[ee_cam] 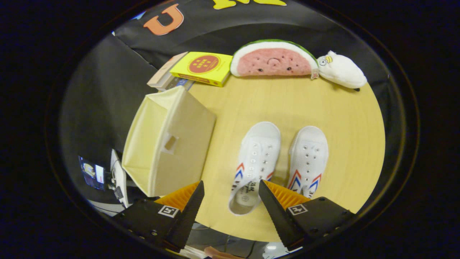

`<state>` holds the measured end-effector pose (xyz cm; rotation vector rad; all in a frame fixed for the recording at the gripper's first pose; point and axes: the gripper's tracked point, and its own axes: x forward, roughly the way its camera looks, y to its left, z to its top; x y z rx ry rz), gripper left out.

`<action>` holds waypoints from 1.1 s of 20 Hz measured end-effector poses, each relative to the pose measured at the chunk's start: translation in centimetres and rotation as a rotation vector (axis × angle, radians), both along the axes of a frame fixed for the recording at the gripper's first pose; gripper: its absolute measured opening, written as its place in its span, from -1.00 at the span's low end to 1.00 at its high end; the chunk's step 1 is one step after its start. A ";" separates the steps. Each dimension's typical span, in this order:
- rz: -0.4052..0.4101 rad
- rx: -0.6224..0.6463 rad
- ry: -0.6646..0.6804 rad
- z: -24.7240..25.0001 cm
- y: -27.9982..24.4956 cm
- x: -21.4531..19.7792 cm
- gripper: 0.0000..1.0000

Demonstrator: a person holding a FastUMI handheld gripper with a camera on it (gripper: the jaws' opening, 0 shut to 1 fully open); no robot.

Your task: Open the storage box then place both shoes into the box .Put the left shoe in first, then the right shoe, with the right side of both shoes facing outward in a uniform manner.

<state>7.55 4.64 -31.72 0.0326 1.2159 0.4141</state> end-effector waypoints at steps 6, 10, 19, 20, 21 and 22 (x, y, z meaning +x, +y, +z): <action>-0.079 -0.061 0.087 -5.5 -2.5 1.1 0.75; -0.068 -0.115 0.082 -7.2 -3.0 2.3 0.52; -0.180 -0.028 0.191 -8.9 -1.0 2.5 -0.83; -0.191 -0.001 0.210 -8.8 -1.1 2.4 -0.91; -0.189 0.029 0.219 -8.4 -1.0 2.2 -0.99; -0.186 0.051 0.220 -8.2 -1.0 1.7 -0.98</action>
